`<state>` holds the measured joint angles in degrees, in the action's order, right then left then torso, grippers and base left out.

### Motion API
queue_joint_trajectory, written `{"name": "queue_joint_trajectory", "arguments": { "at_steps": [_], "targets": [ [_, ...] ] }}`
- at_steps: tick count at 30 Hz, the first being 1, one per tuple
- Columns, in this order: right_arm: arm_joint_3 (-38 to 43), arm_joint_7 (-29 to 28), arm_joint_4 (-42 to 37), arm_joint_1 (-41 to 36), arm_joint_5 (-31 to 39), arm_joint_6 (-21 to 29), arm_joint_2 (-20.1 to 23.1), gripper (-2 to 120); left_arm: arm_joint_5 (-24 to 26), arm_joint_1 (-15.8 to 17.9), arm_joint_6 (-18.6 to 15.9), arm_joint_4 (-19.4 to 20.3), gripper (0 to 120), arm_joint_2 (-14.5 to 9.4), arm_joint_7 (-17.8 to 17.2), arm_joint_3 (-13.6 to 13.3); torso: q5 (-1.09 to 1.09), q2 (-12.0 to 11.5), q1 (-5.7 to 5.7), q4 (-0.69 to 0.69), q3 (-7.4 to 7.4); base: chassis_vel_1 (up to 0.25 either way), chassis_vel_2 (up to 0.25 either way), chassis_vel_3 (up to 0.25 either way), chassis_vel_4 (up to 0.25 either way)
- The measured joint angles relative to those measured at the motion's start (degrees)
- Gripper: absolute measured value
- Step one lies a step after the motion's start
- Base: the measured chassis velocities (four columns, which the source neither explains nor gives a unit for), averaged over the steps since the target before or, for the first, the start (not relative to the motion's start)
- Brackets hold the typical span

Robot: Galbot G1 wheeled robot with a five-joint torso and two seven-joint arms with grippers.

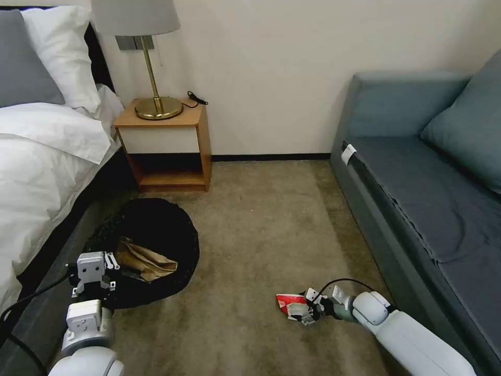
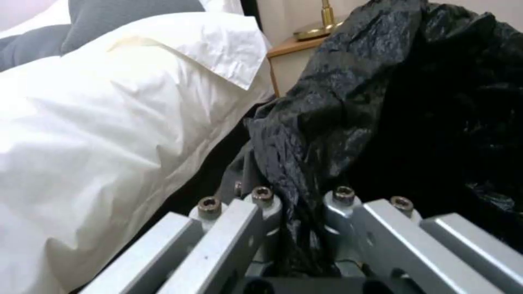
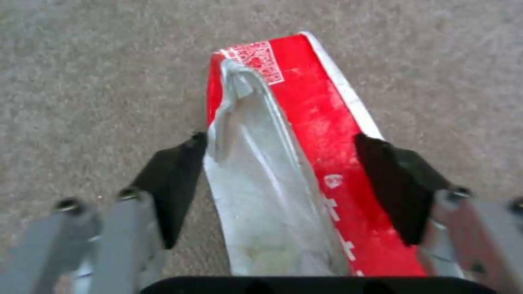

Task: Pick up the trash bin, then pick up the garbage on the floor and place it into the trash bin.

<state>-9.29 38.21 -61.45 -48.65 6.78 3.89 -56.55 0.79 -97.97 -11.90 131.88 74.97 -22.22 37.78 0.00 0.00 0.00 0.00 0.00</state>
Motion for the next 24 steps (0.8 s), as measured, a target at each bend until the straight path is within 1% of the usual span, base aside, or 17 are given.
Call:
{"name": "queue_joint_trajectory", "arguments": {
  "at_steps": [1,3,4,5,7,8,10,11,13,14,15,17,18,21,24],
  "targets": [
    [0.00,0.00,0.00,0.00,0.00,0.00,0.00,70,0.00,0.00,0.00,0.00,3,0.00,0.00,0.00,0.00,0.00,0.00,0.00,0.00,0.000,0.000,0.000,0.000],
    [0.24,1.10,1.18,0.53,-0.46,-0.14,-0.64,62,0.06,-0.25,0.13,0.01,3,0.02,0.01,0.23,0.00,0.00,0.00,0.00,0.00,0.000,0.000,0.000,0.000],
    [0.24,1.10,1.18,0.53,-0.46,-0.14,-0.64,62,0.06,-0.25,0.13,0.01,3,0.02,0.01,0.23,0.00,0.00,0.00,0.00,0.00,0.000,0.000,0.000,0.000],
    [0.37,1.46,1.78,0.77,-0.66,-0.28,-0.96,55,0.11,-0.44,0.23,0.01,3,0.06,0.01,0.33,0.00,0.00,0.00,0.00,0.00,0.000,0.000,0.000,0.000],
    [0.40,1.57,2.12,0.86,-0.75,-0.39,-1.16,46,0.14,-0.62,0.33,0.01,3,0.14,0.03,0.37,0.00,0.00,0.00,0.00,0.00,0.000,0.000,0.000,0.000],
    [0.40,1.57,2.12,0.86,-0.75,-0.39,-1.16,46,0.14,-0.62,0.33,0.01,3,0.14,0.03,0.37,0.00,0.00,0.00,0.00,0.00,0.000,0.000,0.000,0.000],
    [0.48,1.57,2.16,0.85,-0.76,-0.52,-1.24,37,0.16,-0.68,0.48,0.02,3,0.15,0.05,0.45,0.00,0.00,0.00,0.00,0.00,0.000,0.000,0.000,0.000],
    [0.48,1.57,2.16,0.85,-0.76,-0.52,-1.24,37,0.16,-0.68,0.48,0.02,3,0.15,0.05,0.45,0.00,0.00,0.00,0.00,0.00,0.000,0.000,0.000,0.000],
    [0.68,1.55,2.25,0.73,-0.77,-0.60,-1.31,25,0.19,-0.68,0.55,-0.05,3,0.16,0.06,0.46,0.00,0.00,0.00,0.00,0.00,0.000,0.000,0.000,0.000],
    [0.68,1.55,2.25,0.73,-0.77,-0.60,-1.31,25,0.19,-0.68,0.55,-0.05,3,0.16,0.06,0.46,0.00,0.00,0.00,0.00,0.00,0.000,0.000,0.000,0.000],
    [0.81,1.55,2.33,0.59,-0.81,-0.67,-1.37,19,0.20,-0.68,0.58,-0.07,3,0.16,0.06,0.46,0.00,0.00,0.00,0.00,0.00,0.000,0.000,0.000,0.000],
    [1.01,1.69,2.49,0.41,-0.88,-0.77,-1.48,10,0.23,-0.69,0.65,-0.07,3,0.16,0.08,0.46,0.00,0.00,0.00,0.00,0.00,0.000,0.000,0.000,0.000],
    [1.01,1.69,2.49,0.41,-0.88,-0.77,-1.48,10,0.23,-0.69,0.65,-0.07,3,0.16,0.08,0.46,0.00,0.00,0.00,0.00,0.00,0.000,0.000,0.000,0.000],
    [1.46,2.30,2.91,0.31,-1.19,-1.18,-1.90,0,0.31,-0.69,0.69,-0.14,3,0.10,0.10,0.59,0.00,0.00,0.00,0.00,0.00,0.000,0.000,0.000,0.000],
    [1.49,2.33,2.96,0.27,-1.22,-1.33,-1.98,0,0.39,-0.69,0.73,-0.17,3,0.06,0.11,0.66,0.00,0.00,0.00,0.00,0.00,0.000,0.000,0.000,0.000]
  ]
}}
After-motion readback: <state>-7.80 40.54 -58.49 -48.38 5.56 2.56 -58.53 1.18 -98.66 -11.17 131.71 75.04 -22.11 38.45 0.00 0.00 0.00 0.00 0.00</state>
